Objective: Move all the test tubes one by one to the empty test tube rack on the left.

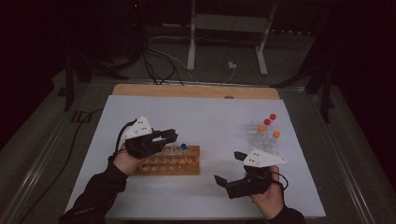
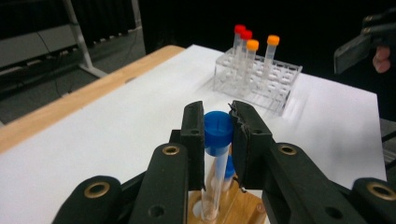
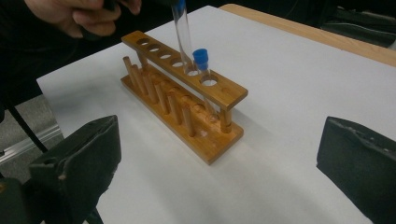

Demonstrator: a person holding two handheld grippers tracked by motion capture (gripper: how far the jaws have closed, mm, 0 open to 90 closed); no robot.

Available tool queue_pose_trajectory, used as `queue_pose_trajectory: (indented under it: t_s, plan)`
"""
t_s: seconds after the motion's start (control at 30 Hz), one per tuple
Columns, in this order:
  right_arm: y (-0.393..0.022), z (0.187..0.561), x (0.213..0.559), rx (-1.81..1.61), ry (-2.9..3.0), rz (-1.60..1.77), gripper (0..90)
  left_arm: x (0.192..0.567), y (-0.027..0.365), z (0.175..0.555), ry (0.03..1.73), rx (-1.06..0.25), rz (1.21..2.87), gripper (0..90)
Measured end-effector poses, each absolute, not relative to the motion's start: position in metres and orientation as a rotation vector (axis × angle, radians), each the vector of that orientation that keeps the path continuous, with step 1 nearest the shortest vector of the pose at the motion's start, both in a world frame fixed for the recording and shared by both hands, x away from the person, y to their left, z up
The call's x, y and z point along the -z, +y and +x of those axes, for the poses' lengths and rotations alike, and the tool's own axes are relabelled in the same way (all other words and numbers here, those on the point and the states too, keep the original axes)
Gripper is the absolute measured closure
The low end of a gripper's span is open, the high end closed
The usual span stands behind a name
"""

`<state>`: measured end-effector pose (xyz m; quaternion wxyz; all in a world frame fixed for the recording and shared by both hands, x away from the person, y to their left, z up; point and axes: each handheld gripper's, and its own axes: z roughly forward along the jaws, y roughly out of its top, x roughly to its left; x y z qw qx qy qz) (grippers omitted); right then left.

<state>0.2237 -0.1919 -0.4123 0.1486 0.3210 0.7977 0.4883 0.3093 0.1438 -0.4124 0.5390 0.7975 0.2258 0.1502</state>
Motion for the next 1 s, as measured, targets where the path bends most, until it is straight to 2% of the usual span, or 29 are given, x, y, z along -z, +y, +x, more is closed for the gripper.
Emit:
queue_pose_trajectory:
  t_s: [0.5,1.0]
  plan:
    - [-0.194,0.222,0.413,-1.425,2.288,0.898,0.0,0.446,0.138,0.313,0.579,-0.316,1.98,77.3]
    - [-0.197,0.222,0.411,-1.447,2.288,0.89,0.0,0.451,0.136,0.315,0.574,-0.285,2.017,75.5]
